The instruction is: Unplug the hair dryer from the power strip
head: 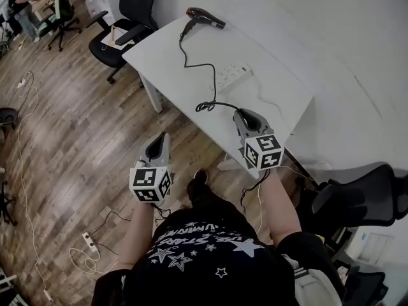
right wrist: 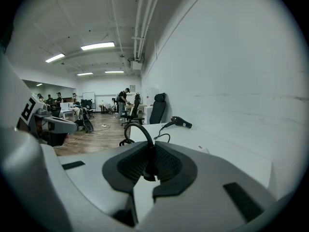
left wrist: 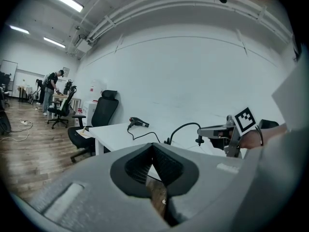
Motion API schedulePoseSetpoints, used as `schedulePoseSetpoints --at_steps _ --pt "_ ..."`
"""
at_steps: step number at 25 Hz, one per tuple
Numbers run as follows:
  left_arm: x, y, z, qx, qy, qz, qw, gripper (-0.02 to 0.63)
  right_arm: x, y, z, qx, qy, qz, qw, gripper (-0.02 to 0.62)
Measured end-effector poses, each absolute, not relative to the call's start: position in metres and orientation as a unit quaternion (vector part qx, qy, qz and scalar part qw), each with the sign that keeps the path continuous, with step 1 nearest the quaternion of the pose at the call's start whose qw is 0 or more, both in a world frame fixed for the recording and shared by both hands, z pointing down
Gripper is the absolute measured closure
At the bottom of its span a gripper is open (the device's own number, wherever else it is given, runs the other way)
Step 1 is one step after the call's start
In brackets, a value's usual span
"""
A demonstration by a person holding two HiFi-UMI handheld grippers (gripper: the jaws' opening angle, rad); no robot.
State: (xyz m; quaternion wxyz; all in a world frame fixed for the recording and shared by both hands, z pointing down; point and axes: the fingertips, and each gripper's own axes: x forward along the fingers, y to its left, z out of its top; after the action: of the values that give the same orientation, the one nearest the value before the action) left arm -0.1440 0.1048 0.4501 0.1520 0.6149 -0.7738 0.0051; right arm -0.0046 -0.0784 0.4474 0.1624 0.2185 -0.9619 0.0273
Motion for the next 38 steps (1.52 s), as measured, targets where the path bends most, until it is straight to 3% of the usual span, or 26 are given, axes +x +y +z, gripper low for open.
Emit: schedulePoseSetpoints --at_steps 16,38 --pt "-0.081 0.178 0.450 0.628 -0.764 0.006 0.149 0.598 0.049 -0.008 0.468 0.244 -0.951 0.060 0.182 0.545" --pt "-0.059 0.211 0.457 0.641 -0.752 0.004 0.152 0.598 0.065 0.046 0.497 0.246 -0.945 0.087 0.196 0.545"
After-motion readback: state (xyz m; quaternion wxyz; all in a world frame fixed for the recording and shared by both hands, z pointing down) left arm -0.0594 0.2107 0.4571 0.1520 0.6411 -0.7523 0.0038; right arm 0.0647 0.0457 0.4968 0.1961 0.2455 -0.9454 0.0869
